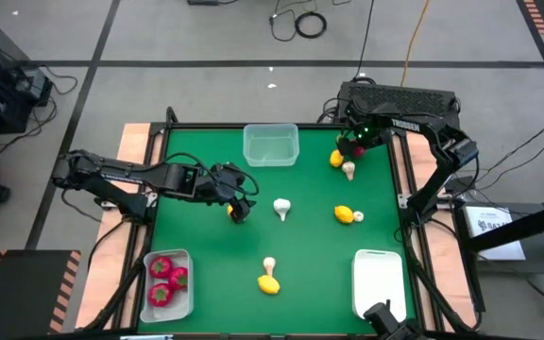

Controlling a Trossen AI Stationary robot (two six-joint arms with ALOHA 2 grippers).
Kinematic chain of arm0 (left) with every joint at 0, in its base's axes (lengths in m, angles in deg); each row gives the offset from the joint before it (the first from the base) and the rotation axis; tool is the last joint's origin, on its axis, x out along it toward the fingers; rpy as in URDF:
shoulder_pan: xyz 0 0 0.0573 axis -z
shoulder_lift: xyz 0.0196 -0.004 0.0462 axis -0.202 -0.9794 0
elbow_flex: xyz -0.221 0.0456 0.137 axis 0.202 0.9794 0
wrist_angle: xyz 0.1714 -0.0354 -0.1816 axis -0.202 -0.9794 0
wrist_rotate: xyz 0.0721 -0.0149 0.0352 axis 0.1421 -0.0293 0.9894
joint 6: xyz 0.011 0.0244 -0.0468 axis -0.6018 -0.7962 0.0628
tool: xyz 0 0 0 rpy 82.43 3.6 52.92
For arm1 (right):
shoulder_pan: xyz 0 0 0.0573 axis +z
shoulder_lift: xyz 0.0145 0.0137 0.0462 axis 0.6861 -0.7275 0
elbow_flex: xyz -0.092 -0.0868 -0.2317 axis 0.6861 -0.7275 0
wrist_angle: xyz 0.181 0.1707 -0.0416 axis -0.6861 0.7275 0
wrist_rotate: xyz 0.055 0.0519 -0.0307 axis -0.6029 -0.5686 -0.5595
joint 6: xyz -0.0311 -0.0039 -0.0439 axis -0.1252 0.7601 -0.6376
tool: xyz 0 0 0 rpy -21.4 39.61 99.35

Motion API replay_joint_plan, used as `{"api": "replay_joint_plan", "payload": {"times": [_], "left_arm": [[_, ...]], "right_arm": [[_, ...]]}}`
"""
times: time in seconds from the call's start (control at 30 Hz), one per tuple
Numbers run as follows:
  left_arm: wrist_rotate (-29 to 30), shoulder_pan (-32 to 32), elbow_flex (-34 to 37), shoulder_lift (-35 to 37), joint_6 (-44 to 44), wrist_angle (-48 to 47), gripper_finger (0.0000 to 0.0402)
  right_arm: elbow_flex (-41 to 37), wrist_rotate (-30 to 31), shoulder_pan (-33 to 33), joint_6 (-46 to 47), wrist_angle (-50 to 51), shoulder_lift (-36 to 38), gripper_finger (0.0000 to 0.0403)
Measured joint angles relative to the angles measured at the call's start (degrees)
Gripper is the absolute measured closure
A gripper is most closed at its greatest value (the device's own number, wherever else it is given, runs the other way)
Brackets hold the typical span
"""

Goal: Sort produce into baskets
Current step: Put the tomato into the gray bin

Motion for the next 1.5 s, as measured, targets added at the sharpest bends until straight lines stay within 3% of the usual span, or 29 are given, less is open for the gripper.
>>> {"api": "replay_joint_plan", "payload": {"times": [0.27, 0.43, 0.6, 0.8, 0.9, 1.13, 1.3, 1.5], "left_arm": [[-2.8, 0.0, 0.0, 0.6, 0.0, -2.0, 0.0017], [-3.5, 0.5, 0.0, 3.5, 0.4, -9.0, 0.0017], [-3.7, 3.6, 0.0, 7.4, 3.0, -21.2, 0.0017], [-3.5, 10.7, 0.0, 11.2, 9.9, -31.1, 0.0017], [-3.1, 15.2, 0.0, 12.0, 14.3, -35.0, 0.0017], [-2.7, 26.5, 2.8, 12.1, 21.7, -36.6, 0.0017], [-2.5, 33.2, 4.8, 12.1, 27.0, -38.5, 0.0017], [-1.7, 39.4, 5.4, 12.2, 32.6, -39.4, 0.0017]], "right_arm": [[0.5, -1.2, 0.2, -1.6, 1.6, 7.6, 0.0089], [1.9, -11.0, 2.9, 0.0, 0.9, 16.1, 0.0089], [1.9, -19.1, 12.9, 4.5, -3.4, 22.8, 0.0089], [1.9, -18.4, 33.0, 12.4, -15.4, 24.0, 0.0089], [1.9, -17.2, 43.4, 14.4, -25.0, 21.3, 0.0089], [1.9, -7.9, 63.0, 12.1, -53.3, 8.4, 0.0089], [4.8, -4.1, 70.4, 10.3, -72.6, -4.7, 0.0089], [20.3, -1.4, 74.2, 6.3, -74.9, -21.1, 0.0089]]}}
